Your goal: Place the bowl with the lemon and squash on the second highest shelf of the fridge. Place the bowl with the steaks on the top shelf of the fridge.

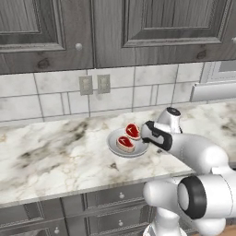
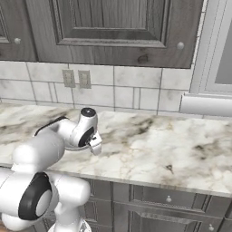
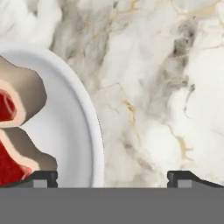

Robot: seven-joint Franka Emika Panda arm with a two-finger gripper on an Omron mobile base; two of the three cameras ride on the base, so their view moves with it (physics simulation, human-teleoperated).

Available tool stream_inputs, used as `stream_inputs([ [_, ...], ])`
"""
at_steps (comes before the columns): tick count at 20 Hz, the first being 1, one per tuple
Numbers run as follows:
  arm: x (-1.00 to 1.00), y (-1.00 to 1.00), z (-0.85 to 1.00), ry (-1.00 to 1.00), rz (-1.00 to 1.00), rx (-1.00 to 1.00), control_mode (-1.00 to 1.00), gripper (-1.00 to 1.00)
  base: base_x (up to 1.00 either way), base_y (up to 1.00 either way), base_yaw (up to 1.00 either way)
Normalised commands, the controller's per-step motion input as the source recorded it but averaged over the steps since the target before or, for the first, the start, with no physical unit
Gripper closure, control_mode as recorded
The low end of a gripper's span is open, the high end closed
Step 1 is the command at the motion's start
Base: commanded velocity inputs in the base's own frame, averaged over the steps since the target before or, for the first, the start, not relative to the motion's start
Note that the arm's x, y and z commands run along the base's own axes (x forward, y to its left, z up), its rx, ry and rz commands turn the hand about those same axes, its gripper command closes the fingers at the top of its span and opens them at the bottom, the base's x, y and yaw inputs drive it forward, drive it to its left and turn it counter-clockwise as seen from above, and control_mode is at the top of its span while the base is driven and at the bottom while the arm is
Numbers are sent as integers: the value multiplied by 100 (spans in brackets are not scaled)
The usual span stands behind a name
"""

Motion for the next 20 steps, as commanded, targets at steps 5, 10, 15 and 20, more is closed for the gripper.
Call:
stream_inputs([
  [5,42,7,-16,0,3,0,-100,-100,0,0,0],
  [10,31,10,-28,1,3,0,-100,-100,0,0,0],
  [15,16,11,-24,0,3,0,-100,100,0,0,0],
  [20,0,0,-3,0,0,0,-100,100,0,0,0],
])
